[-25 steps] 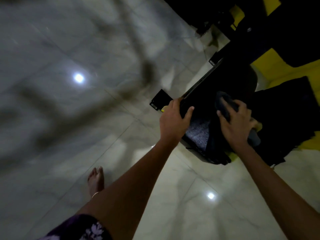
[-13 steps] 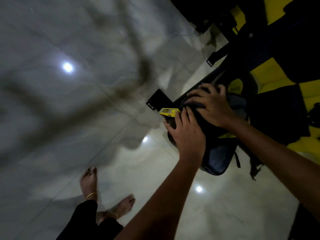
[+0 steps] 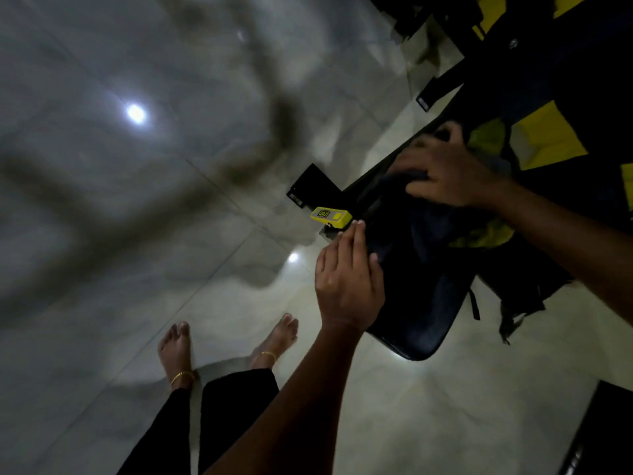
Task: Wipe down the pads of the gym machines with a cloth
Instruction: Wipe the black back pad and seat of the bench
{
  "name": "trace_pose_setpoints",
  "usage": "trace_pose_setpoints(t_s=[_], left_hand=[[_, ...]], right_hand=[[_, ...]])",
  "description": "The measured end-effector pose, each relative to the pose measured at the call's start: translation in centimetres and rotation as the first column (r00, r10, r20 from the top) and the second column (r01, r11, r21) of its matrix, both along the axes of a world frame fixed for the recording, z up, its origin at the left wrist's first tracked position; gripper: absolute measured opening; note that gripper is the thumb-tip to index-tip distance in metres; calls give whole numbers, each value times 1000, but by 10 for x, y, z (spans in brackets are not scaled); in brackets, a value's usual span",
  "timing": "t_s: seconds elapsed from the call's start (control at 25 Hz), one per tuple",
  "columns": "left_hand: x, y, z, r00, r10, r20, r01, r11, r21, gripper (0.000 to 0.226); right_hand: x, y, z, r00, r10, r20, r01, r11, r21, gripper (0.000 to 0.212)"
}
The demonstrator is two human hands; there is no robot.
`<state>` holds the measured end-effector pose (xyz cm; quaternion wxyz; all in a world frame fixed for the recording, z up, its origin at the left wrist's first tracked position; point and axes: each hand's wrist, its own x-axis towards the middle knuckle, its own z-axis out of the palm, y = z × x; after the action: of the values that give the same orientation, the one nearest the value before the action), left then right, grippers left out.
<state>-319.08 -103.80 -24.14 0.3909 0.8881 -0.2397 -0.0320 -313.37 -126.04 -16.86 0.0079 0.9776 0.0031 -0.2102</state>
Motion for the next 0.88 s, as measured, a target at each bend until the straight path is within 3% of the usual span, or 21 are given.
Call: trace_pose_setpoints(t_s=[0.08, 0.2, 0.36, 0.44, 0.52, 0.6, 0.68, 0.88], left_hand=[[2, 0, -2, 1000, 7, 1, -7, 1000, -7, 44], [2, 2, 3, 999, 5, -51, -4, 1000, 22, 45], [1, 3, 4, 998, 0, -57, 4, 998, 63, 45], [3, 2, 5, 999, 12, -44, -9, 997, 71, 45], [2, 2, 4, 999, 24, -23, -22, 998, 66, 45], [0, 2, 3, 1000, 24, -4, -24, 997, 69, 46], [1, 3, 1, 1000, 28, 0, -28, 997, 66, 46], [2, 2, 2, 1000, 13, 25, -14, 998, 61, 46]], right_hand=[[8, -12, -1, 989, -149, 11, 149, 987, -57, 64], [-1, 21, -9, 998, -22, 60, 23, 999, -22, 55], [-1, 10, 4, 991, 117, -63, -113, 992, 61, 56], [16, -31, 3, 998, 2, -58, -2, 1000, -3, 66], [24, -78, 1, 965, -258, -41, 256, 965, -49, 66], [25, -106, 0, 825, -564, -44, 564, 826, -5, 63], [24, -107, -6, 750, -661, -26, 661, 749, 43, 62], [11, -50, -16, 892, -401, 211, 425, 901, -87, 51]])
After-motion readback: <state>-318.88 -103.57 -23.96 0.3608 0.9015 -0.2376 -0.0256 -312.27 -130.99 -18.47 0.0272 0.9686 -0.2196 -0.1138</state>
